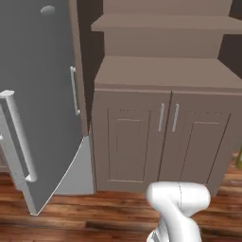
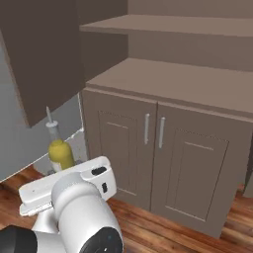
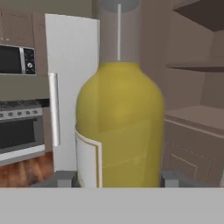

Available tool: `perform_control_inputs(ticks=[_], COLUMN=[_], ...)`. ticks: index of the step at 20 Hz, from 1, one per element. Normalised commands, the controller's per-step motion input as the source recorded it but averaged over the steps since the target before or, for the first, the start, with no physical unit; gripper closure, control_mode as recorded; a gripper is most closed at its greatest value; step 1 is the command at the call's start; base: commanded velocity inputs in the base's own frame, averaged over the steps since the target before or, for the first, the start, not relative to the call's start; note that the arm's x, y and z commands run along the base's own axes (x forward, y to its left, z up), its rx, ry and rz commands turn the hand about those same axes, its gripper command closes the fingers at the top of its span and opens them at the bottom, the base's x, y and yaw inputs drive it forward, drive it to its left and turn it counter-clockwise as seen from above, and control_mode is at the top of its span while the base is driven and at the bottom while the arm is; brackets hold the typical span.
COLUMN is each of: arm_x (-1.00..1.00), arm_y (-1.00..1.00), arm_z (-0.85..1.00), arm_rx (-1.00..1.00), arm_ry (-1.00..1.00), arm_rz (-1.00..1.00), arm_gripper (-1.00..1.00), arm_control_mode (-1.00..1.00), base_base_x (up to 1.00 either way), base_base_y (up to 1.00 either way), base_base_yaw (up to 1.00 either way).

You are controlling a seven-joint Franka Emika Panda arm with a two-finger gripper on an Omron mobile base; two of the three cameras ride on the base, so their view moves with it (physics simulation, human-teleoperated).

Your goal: Retrieve the bottle and the shaker from the cabinet and place them next to the mixing bowl on the counter. Then add garlic from the fridge to the mixing bowl.

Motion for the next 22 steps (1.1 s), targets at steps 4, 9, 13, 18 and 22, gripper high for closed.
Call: perform_control_inputs(ticks=[4, 9, 13, 18, 22], arm_x=[0.0, 0.0, 0.0, 0.0, 0.0], arm_y=[0.0, 0.0, 0.0, 0.0, 0.0], arm_z=[0.0, 0.0, 0.0, 0.0, 0.0], arm_rx=[0.0, 0.0, 0.0, 0.0, 0.0], arm_ry=[0.0, 0.0, 0.0, 0.0, 0.0], arm_rz=[0.0, 0.0, 0.0, 0.0, 0.0], arm_gripper=[1.0, 1.0, 1.0, 1.0, 1.0], arm_control_mode=[1.0, 1.0, 1.0, 1.0, 1.0], base_base_x=[-0.46, -0.44, -0.44, -0.31, -0.14], base_base_y=[0.9, 0.91, 0.92, 1.0, 1.0], base_base_yaw=[-0.11, -0.12, -0.11, -0.11, -0.12])
